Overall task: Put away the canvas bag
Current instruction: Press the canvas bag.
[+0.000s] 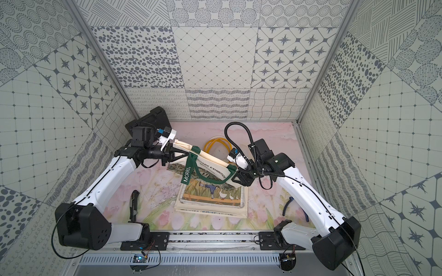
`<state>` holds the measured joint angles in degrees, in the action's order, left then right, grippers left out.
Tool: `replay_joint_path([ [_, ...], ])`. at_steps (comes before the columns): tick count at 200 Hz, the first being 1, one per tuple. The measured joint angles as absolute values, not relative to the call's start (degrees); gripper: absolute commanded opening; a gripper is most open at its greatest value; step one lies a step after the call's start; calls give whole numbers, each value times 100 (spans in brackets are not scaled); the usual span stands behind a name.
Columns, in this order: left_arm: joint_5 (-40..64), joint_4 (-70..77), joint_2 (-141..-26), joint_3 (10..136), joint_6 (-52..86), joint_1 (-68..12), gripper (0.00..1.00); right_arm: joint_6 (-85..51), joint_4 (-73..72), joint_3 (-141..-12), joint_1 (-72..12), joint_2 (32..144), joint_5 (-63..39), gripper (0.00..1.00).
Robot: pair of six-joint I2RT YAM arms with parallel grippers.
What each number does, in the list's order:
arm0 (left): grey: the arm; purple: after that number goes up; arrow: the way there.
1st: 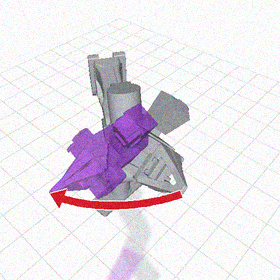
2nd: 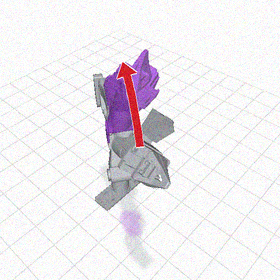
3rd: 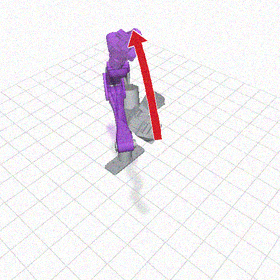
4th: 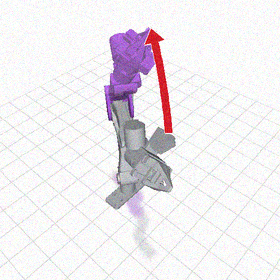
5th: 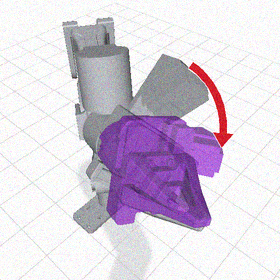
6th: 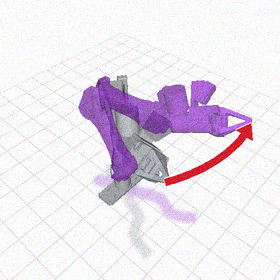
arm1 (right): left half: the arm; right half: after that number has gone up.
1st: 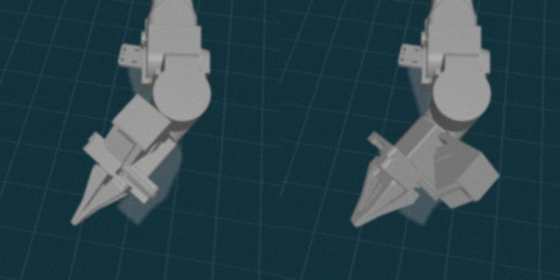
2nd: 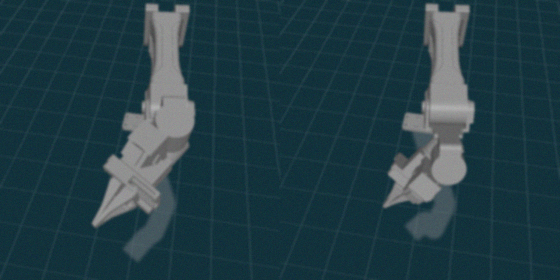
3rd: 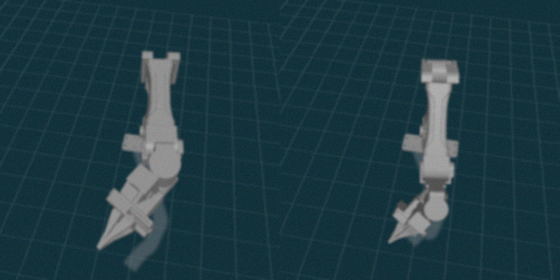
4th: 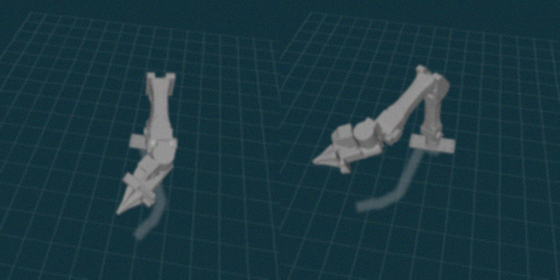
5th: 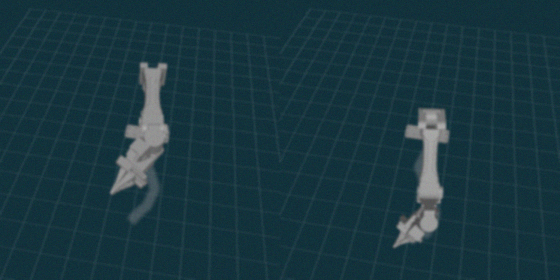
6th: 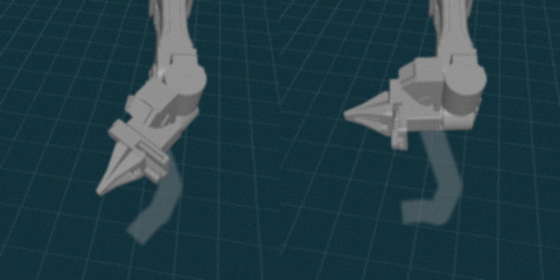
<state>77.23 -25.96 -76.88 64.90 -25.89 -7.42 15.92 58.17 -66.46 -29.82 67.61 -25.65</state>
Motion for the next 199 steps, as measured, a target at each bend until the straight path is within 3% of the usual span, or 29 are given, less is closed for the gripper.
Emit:
replay_joint_path([
  [31, 7738, -2596, -7688, 6493, -2604, -742, 0, 1507, 5701, -6547, -3096, 6593, -2418, 0],
  [63, 7734, -2596, -7688, 6504, -2600, -746, 0, 1470, 5704, -6545, -3288, 6556, -2388, 0],
  [69, 7728, -2596, -7688, 6504, -2596, -749, 9, 1466, 5728, -6558, -3321, 6556, -2401, 0],
  [83, 7706, -2563, -7688, 6504, -2523, -757, 40, 1380, 5850, -6617, -3385, 6556, -2493, 0],
  [101, 7596, -2241, -7701, 6479, -2112, -825, 51, 1039, 6189, -6810, -3437, 6591, -2615, 0],
  [115, 7402, -1988, -7767, 6493, -1715, -895, 71, 679, 6495, -7091, -3470, 6711, -2624, 0],
  [133, 6908, -1778, -7885, 6587, -1120, -989, 77, 242, 6766, -7520, -3503, 6936, -2440, 0],
  [152, 6128, -1638, -7878, 6687, -626, -1116, 99, -121, 6834, -7769, -3522, 7037, -2086, 0],
  [199, 4202, -1347, -7168, 6534, 123, -1496, 100, -1004, 6836, -8296, -3520, 7074, -854, 0],
])
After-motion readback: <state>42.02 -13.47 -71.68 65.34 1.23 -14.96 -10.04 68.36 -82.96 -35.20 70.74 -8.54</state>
